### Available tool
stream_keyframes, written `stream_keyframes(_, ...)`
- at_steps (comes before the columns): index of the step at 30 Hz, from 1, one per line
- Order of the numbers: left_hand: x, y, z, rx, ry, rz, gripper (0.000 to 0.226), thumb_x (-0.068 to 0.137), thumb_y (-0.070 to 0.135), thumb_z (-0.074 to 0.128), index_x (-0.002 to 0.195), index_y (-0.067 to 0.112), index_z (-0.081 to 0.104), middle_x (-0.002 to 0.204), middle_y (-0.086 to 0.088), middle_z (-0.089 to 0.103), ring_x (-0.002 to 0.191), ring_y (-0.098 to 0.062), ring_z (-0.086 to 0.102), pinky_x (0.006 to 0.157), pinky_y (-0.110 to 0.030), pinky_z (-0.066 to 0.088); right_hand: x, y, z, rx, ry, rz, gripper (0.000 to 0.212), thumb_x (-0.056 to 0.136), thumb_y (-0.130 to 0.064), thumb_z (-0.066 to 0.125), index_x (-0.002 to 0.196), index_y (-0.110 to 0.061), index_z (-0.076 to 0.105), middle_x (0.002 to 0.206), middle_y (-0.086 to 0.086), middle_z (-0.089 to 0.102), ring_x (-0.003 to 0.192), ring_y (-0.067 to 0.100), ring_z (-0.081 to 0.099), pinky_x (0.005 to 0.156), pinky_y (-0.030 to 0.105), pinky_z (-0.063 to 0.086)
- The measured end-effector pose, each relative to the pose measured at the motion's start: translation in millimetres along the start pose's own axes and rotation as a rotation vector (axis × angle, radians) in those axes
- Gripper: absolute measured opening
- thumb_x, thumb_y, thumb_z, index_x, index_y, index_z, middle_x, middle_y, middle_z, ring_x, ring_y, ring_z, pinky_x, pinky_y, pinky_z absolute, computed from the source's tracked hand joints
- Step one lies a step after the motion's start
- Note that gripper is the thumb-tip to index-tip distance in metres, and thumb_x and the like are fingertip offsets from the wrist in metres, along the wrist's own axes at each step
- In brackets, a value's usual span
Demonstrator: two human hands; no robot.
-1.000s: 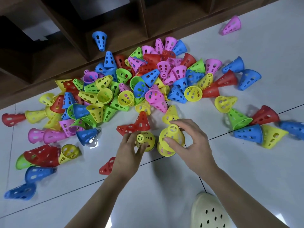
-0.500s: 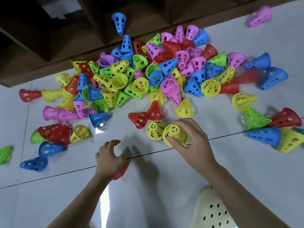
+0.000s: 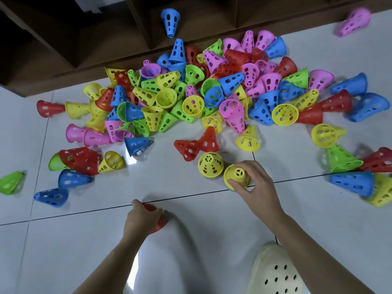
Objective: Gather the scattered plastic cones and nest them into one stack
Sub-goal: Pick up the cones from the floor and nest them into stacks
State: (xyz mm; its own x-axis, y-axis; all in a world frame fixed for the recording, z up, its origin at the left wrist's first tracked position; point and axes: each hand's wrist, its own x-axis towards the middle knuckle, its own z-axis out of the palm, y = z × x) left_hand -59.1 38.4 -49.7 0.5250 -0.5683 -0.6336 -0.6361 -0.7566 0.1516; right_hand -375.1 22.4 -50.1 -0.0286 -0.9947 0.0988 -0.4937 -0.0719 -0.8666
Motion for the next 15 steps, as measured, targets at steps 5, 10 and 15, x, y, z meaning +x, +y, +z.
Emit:
stream_keyframes(5,-34,49,-7,-0.5,0.02,0.332,0.043,0.079,0.046,0.077,0.11,0.021,0.06,0.102,-0.001,0.069,0.091,-0.019,0.068,0.074,-0.033,0.058,0,3,0,0.0,-0.012,0.022,0.034,0.081,-0.017,0.083,0.11,-0.019,0.066,0.11,-0.008,0.058,0.102,0.011,0.059,0.084,0.029,0.049)
stream_keyframes(10,-92,119,-25,-0.751,0.15,0.77,0.031,0.09,0.018,0.074,0.118,0.017,0.062,0.108,0.002,0.067,0.097,-0.01,0.063,0.075,-0.012,0.049,1,4,0,0.029,-0.032,0.041,0.036,0.08,-0.02,0.083,0.112,-0.02,0.065,0.112,-0.009,0.058,0.104,0.01,0.058,0.087,0.028,0.049)
stream_keyframes(15,-103,144,-12,-0.756,0.11,0.957,0.03,0.09,0.018,0.074,0.116,0.022,0.06,0.109,0.008,0.065,0.103,-0.015,0.063,0.083,-0.016,0.047,5,-4,-11,0.253,-0.088,0.274,0.059,0.071,-0.05,0.078,0.122,-0.026,0.06,0.119,-0.012,0.062,0.112,0.005,0.059,0.092,0.015,0.046)
